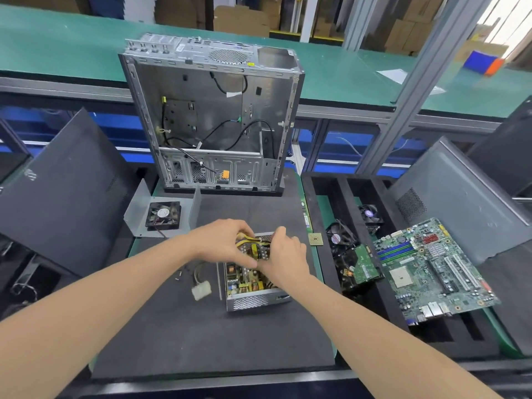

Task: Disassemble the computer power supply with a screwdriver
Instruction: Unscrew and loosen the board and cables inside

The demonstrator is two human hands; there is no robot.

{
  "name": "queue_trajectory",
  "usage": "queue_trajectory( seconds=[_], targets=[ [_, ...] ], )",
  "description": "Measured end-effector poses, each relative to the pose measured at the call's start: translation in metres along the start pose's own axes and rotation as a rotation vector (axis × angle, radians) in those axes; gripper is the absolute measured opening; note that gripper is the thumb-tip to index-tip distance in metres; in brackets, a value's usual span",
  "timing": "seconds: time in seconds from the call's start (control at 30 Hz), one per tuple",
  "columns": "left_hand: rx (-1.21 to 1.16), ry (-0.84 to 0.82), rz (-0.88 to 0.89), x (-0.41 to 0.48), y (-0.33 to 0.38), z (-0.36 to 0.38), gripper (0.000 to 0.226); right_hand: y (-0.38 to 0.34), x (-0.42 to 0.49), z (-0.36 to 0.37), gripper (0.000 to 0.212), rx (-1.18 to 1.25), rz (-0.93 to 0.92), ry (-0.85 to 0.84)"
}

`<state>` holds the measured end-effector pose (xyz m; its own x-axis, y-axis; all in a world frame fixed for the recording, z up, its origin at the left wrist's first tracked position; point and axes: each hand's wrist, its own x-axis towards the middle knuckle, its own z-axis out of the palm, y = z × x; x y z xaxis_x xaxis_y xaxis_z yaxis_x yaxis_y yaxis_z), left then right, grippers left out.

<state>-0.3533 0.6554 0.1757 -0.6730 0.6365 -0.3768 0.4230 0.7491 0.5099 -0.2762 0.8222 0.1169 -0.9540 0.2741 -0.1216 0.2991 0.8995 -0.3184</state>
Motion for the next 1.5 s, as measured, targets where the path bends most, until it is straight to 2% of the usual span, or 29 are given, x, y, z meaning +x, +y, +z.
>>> queue_trajectory(
  seconds=[0.1,0.23,0.3,0.53,0.7,0.87,1.1,1.2,1.37,1.5],
  targets=[
    [0.148,0.004,-0.016,-0.008,0.004,0.021,0.12,0.001,0.001,0.003,0.056,-0.042,0.011,-0.029],
    [0.289,0.048,-0.042,-0.013,0.0,0.042,0.15,0.002,0.001,0.005,0.071,-0.048,0.015,-0.202],
    [0.353,0.073,-0.05,-0.015,0.0,0.051,0.158,-0.001,0.002,0.007,0.07,-0.069,0.03,-0.222],
    [0.502,0.202,-0.011,-0.019,-0.005,0.054,0.164,-0.01,0.007,0.003,0.044,-0.041,0.024,-0.128],
    [0.516,0.217,-0.011,-0.017,-0.007,0.054,0.163,-0.005,0.009,-0.007,0.027,-0.001,0.026,-0.118],
    [0.534,0.209,-0.025,-0.016,-0.008,0.054,0.166,0.003,0.009,-0.018,0.036,-0.08,-0.051,-0.075],
    [0.597,0.201,0.021,-0.011,-0.004,0.05,0.164,-0.005,0.004,-0.022,0.03,-0.088,-0.099,-0.044],
    [0.608,0.195,0.02,-0.011,-0.006,0.049,0.165,-0.01,0.001,-0.02,0.037,-0.109,-0.131,-0.022],
    [0.597,0.203,0.035,-0.01,-0.009,0.049,0.165,0.003,0.003,-0.025,0.035,-0.121,-0.091,-0.026],
    [0.594,0.232,0.042,-0.009,-0.015,0.051,0.157,0.023,0.007,-0.037,0.036,-0.111,-0.027,0.001]
  ],
)
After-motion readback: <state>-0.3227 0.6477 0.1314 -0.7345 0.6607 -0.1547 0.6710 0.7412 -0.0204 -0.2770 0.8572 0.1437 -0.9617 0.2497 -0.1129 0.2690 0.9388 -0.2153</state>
